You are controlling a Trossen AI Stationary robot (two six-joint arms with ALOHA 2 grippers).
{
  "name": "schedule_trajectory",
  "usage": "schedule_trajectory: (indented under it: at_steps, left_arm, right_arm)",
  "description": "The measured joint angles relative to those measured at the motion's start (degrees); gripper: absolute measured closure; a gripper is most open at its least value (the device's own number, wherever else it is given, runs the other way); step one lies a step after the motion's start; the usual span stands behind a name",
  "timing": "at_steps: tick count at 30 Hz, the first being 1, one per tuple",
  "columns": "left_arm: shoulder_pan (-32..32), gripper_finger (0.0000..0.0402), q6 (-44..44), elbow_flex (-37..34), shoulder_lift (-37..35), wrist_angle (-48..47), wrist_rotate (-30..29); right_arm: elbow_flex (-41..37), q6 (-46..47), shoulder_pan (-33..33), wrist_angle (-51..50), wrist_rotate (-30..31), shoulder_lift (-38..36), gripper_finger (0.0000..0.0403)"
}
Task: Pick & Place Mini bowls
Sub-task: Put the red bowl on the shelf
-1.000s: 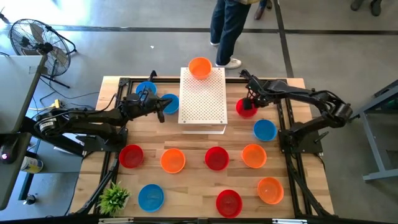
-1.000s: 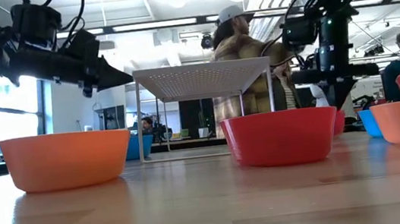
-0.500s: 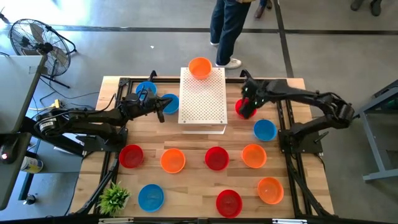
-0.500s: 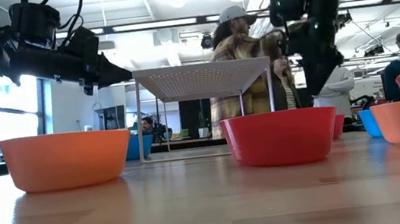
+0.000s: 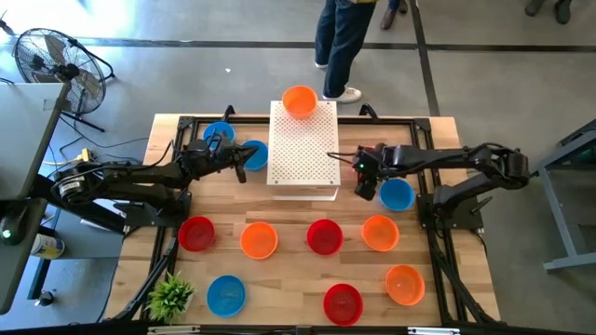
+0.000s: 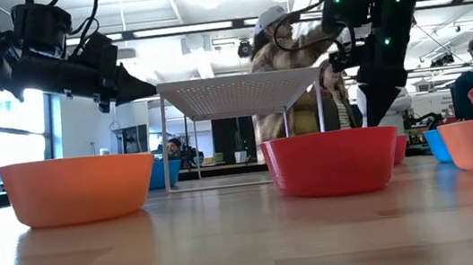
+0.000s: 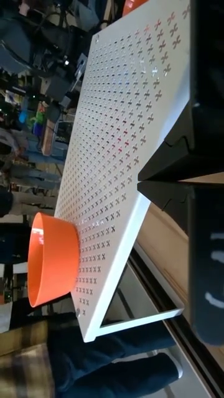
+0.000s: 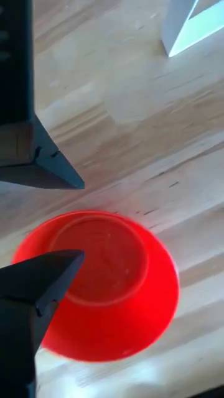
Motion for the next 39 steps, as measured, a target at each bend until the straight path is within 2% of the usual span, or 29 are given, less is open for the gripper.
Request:
schedule_trajectory:
  at_steps: [6,15,19,24,26,32,39]
  left_arm:
    - [0.00,0.0401,0.00,0.00,0.01,-0.16,-0.02]
    - [0.00,0.0401,0.00,0.00,0.01,-0.14,-0.04]
    - [0.01,0.0401,0.00,0.02,0.02,-0.14,-0.07]
    - [0.00,0.0401,0.00,0.02,0.03,-0.14,-0.07]
    - [0.00,0.0401,0.00,0.02,0.03,-0.14,-0.07]
    - [0.00,0.0401,0.00,0.02,0.03,-0.22,-0.08]
    - [0.00,0.0401,0.00,0.02,0.03,-0.84,-0.09]
  right_arm:
    - [-3.90,-4.94,-1.51,5.75,-1.43,0.08,0.0267]
    - [-8.21,-6.45,-3.20,8.21,-0.99,0.10,0.0276]
    - [-9.29,-7.64,-3.30,9.47,-1.66,0.10,0.0312]
    - [-9.68,-7.96,-3.29,9.67,-2.23,0.10,0.0388]
    - [-9.28,-8.49,-3.29,9.41,-2.13,0.10,0.0397]
    - [-3.16,-7.77,-2.92,2.48,-3.40,-0.53,0.0400]
    - [11.91,-4.56,-1.18,-15.25,-2.27,-1.15,0.0400]
